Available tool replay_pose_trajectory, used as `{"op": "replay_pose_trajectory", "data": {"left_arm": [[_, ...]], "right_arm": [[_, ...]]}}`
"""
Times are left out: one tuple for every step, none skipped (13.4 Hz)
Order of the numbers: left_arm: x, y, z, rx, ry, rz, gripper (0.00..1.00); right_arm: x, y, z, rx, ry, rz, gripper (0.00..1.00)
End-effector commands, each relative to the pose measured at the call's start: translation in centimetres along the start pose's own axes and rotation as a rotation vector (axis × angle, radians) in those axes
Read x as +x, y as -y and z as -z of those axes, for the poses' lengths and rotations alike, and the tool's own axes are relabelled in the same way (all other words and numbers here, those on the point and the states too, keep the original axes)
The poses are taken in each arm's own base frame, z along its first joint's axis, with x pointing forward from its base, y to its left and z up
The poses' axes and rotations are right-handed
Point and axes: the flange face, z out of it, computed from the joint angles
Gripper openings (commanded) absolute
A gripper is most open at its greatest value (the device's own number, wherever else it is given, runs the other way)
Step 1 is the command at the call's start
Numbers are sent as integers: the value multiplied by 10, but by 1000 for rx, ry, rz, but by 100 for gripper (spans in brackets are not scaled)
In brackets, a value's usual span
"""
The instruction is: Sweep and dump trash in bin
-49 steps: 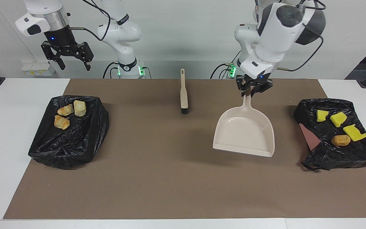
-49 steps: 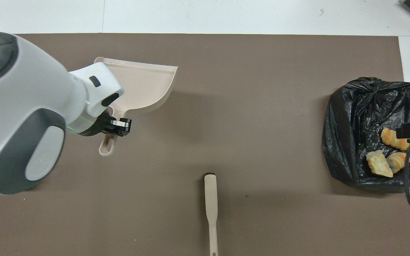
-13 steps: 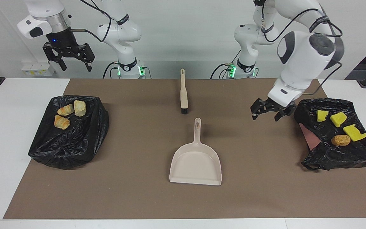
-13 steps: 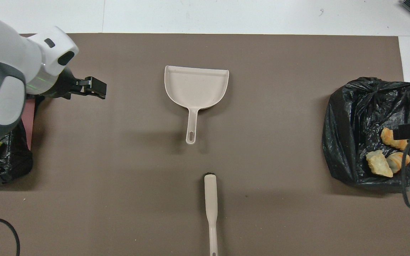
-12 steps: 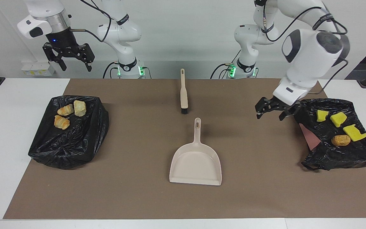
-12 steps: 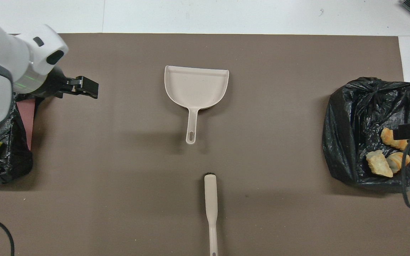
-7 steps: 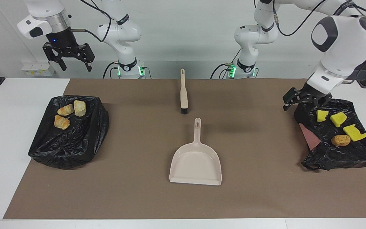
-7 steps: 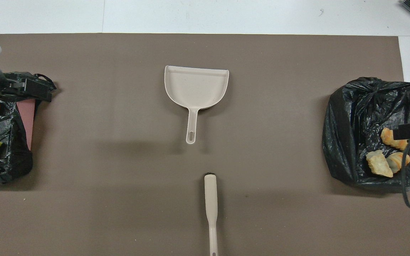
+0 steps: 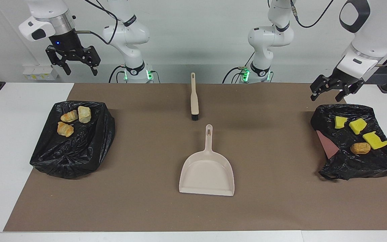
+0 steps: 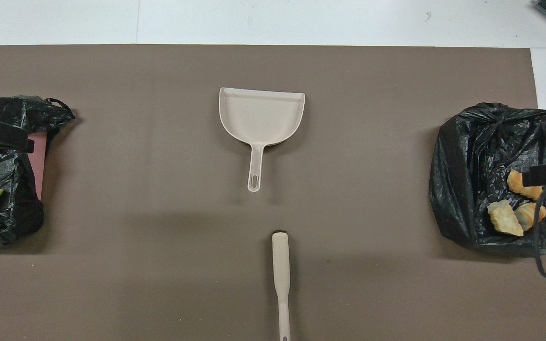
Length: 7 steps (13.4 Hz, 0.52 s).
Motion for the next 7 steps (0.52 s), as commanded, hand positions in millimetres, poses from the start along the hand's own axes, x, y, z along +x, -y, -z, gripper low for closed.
{"op": "replay_pose_trajectory", "data": {"left_arm": [[-10,2,9,23,27,-33,100],[-21,1,12,21,30,-47,100],[-27,1,5,19,44,-47,100],[-29,0,6,20,41,-47,100],[-29,1,6,21,41,-47,100],[-29,1,7,21,41,-48,100],[-29,0,7,21,41,-50,100]], "right_arm": [[-3,-3,1,15,-8,19,100],[-3,-1,1,15,-7,22,100],[-3,1,1,15,-7,25,100],[-3,1,2,15,-8,27,100],[-3,1,1,15,-7,30,100],[-4,1,2,15,-7,32,100],[-4,-1,1,15,-4,30,100]]}}
